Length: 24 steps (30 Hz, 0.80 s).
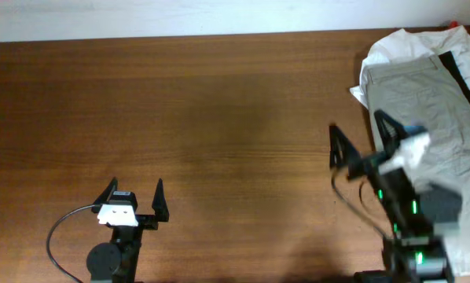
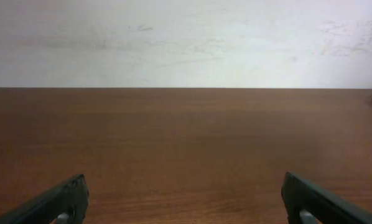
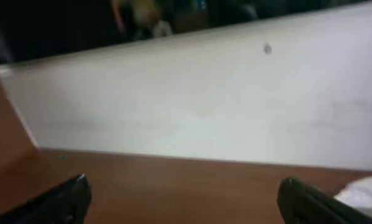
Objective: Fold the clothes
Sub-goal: 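Reach the right gripper to the khaki trousers' waistband and grasp it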
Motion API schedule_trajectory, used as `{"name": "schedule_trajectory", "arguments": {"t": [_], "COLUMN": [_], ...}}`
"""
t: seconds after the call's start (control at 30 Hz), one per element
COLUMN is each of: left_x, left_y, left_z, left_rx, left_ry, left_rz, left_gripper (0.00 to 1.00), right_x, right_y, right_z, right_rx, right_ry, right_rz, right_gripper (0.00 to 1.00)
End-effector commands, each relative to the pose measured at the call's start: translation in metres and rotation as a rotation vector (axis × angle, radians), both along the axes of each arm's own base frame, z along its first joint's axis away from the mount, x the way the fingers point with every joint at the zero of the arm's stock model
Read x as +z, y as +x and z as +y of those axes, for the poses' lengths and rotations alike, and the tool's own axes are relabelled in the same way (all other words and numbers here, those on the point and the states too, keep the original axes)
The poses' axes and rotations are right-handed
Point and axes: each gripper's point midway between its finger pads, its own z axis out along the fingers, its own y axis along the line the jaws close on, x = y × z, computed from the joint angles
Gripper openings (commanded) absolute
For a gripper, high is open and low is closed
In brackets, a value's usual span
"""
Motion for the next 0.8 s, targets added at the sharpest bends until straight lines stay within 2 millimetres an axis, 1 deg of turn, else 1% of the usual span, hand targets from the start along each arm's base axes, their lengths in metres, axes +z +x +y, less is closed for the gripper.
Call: {"name": "schedule_trajectory", "arguments": {"t": [0.0,0.03,0.1,0.13,0.17,0.2,0.27,0.3,0.33,0.37,0.43,0.5,0.53,0.57,0.63,0.7,0.73,0.77], "left_x": [-0.002,-0.002,-0.002,-0.002,-0.002,-0.002,-0.002,-0.002,-0.002,-0.002,-0.002,-0.002,-0.002,-0.002,-0.002,-0.002,-0.002,-0.002], "left_y": [0.000,0.000,0.000,0.000,0.000,0.000,0.000,0.000,0.000,0.000,0.000,0.000,0.000,0.000,0.000,0.000,0.000,0.000], "left_z": [0.000,0.000,0.000,0.000,0.000,0.000,0.000,0.000,0.000,0.000,0.000,0.000,0.000,0.000,0.000,0.000,0.000,0.000], "left_rx": [0.000,0.000,0.000,0.000,0.000,0.000,0.000,0.000,0.000,0.000,0.000,0.000,0.000,0.000,0.000,0.000,0.000,0.000], "left_ry": [0.012,0.012,0.012,0.012,0.012,0.012,0.012,0.012,0.012,0.012,0.012,0.012,0.012,0.012,0.012,0.012,0.012,0.012], "left_rz": [0.003,0.003,0.003,0.003,0.003,0.002,0.003,0.003,0.003,0.003,0.003,0.003,0.003,0.002,0.003,0.003,0.003,0.003], "left_gripper": [0.99,0.99,0.99,0.99,0.99,0.99,0.99,0.99,0.99,0.99,0.99,0.99,0.99,0.99,0.99,0.99,0.99,0.99], "right_x": [-0.016,-0.027,-0.046,-0.059,-0.071,-0.089,-0.135,-0.159,-0.182,-0.215,-0.250,-0.272,-0.284,-0.290,-0.295,-0.294,-0.294,-0.295], "right_y": [0.066,0.088,0.133,0.152,0.162,0.170,0.182,0.185,0.188,0.190,0.194,0.195,0.194,0.193,0.191,0.189,0.188,0.187], "right_z": [-0.021,-0.031,-0.061,-0.072,-0.076,-0.080,-0.101,-0.120,-0.134,-0.146,-0.157,-0.164,-0.170,-0.173,-0.183,-0.194,-0.197,-0.200], "right_rx": [-0.122,-0.168,-0.291,-0.323,-0.324,-0.333,-0.363,-0.431,-0.479,-0.484,-0.502,-0.519,-0.522,-0.522,-0.537,-0.557,-0.561,-0.561], "right_ry": [-0.194,-0.252,-0.326,-0.344,-0.350,-0.365,-0.531,-0.599,-0.647,-0.718,-0.781,-0.798,-0.794,-0.791,-0.782,-0.770,-0.765,-0.758], "right_rz": [0.211,0.307,0.476,0.556,0.602,0.652,0.742,0.801,0.851,0.922,0.995,1.030,1.054,1.065,1.080,1.083,1.087,1.090], "right_gripper": [0.99,0.99,0.99,0.98,0.98,0.99,0.99,0.99,0.99,0.99,0.99,0.99,0.90,0.85,0.75,0.60,0.57,0.56]}}
